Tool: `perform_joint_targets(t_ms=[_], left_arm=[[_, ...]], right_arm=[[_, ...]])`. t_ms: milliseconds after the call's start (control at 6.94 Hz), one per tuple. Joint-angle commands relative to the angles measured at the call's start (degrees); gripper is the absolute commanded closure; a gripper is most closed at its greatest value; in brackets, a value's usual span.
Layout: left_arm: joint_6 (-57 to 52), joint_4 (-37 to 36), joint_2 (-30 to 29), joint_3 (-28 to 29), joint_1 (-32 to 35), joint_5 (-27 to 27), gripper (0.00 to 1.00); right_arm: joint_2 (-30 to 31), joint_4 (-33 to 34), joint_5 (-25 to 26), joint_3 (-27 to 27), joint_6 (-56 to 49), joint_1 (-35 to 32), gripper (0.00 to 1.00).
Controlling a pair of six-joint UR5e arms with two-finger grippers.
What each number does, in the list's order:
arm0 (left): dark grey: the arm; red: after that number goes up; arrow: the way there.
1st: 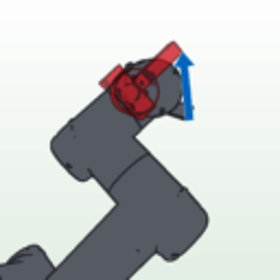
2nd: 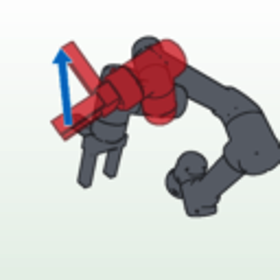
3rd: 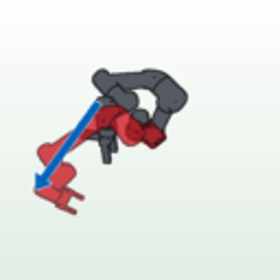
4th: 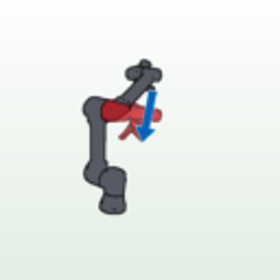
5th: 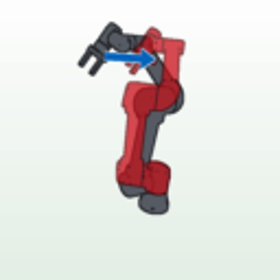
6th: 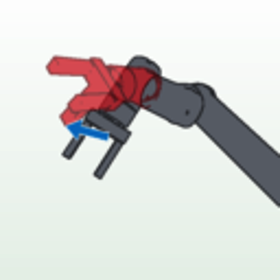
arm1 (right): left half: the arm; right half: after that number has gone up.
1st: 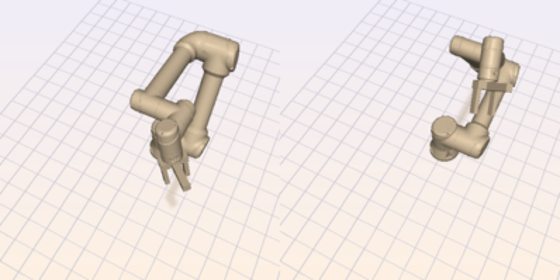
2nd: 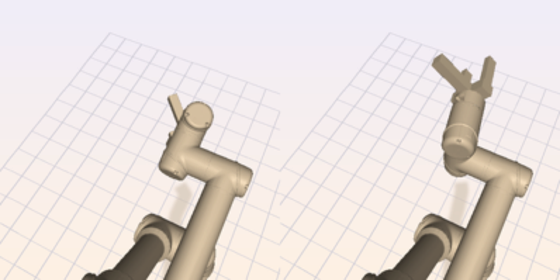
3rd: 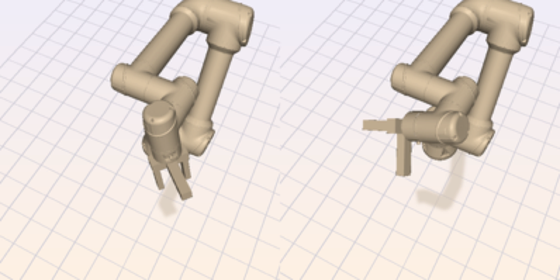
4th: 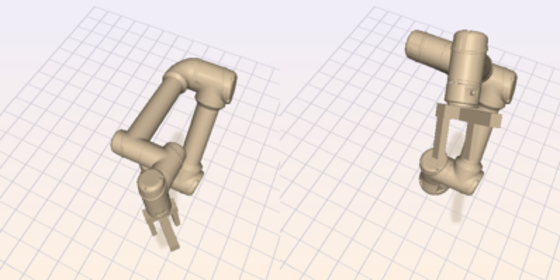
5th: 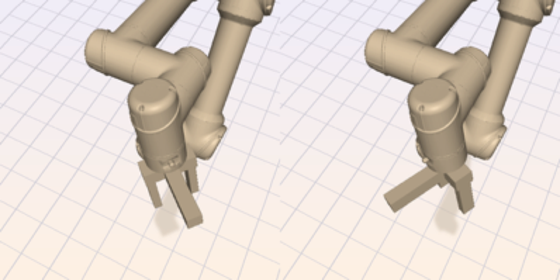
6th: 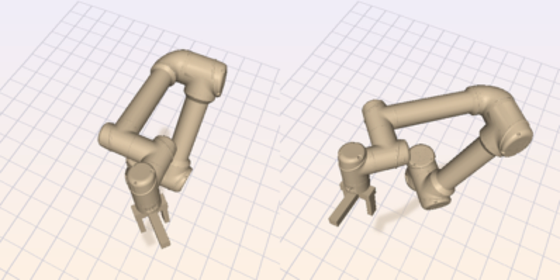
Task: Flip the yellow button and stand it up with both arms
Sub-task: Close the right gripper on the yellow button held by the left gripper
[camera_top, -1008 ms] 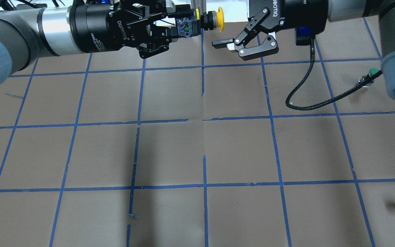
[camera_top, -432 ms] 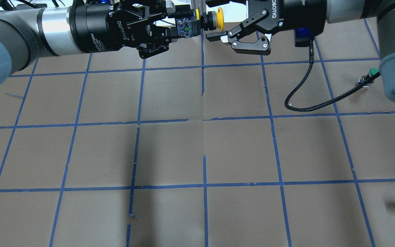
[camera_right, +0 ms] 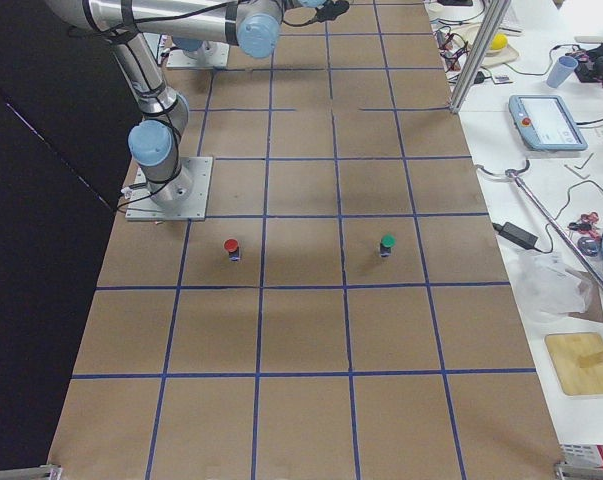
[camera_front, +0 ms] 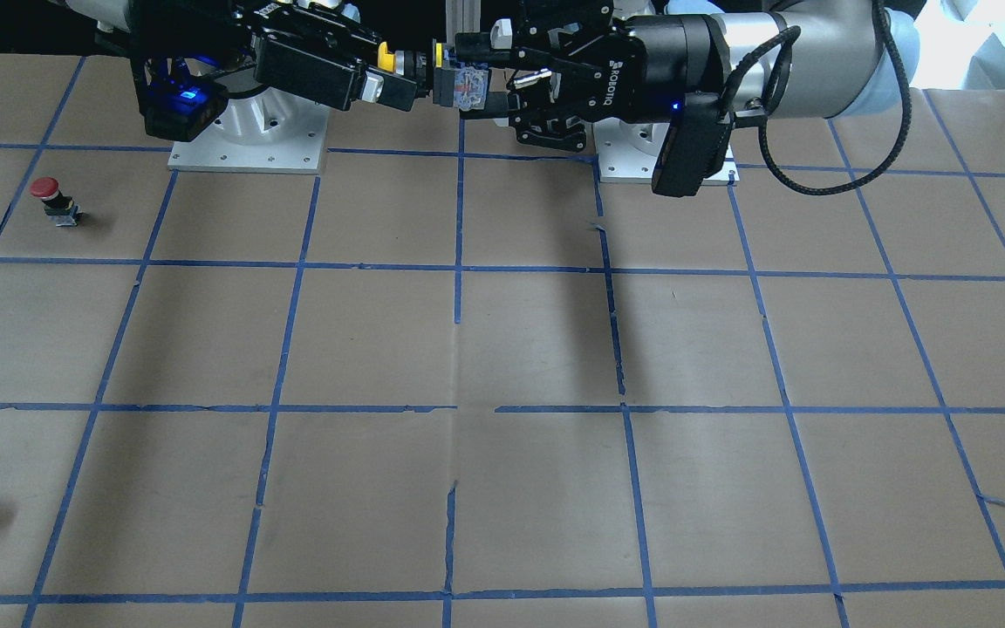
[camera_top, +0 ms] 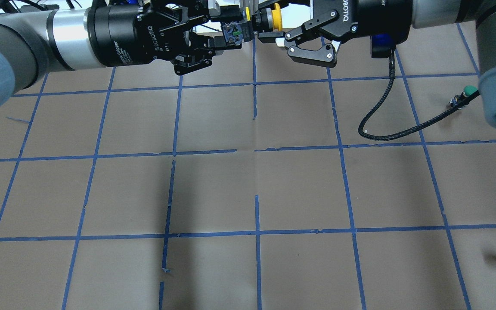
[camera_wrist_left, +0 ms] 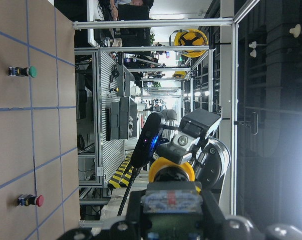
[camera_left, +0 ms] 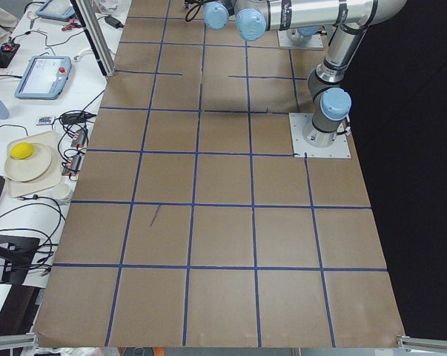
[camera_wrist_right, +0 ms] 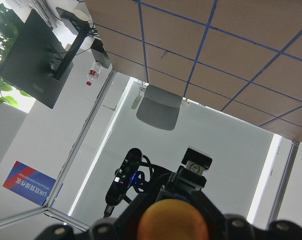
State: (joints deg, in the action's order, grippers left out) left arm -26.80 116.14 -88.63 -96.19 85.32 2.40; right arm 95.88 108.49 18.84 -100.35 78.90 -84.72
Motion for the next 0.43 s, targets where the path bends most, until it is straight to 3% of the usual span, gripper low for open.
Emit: perform_joint_targets(t_ms=[0,288], left_arm=[[4.47,-0.13,0.12,0.31,0.02,0.33,0.0],[4.73,-0.22,0.04,0.92,-0.07,0.76,0.0]], right_arm=[[-0.25,0.05,0.06,0.06,-0.06,0.61,0.84],[-0.43,0.4,1.19,-0.02,-4.16,7.42,0.84]])
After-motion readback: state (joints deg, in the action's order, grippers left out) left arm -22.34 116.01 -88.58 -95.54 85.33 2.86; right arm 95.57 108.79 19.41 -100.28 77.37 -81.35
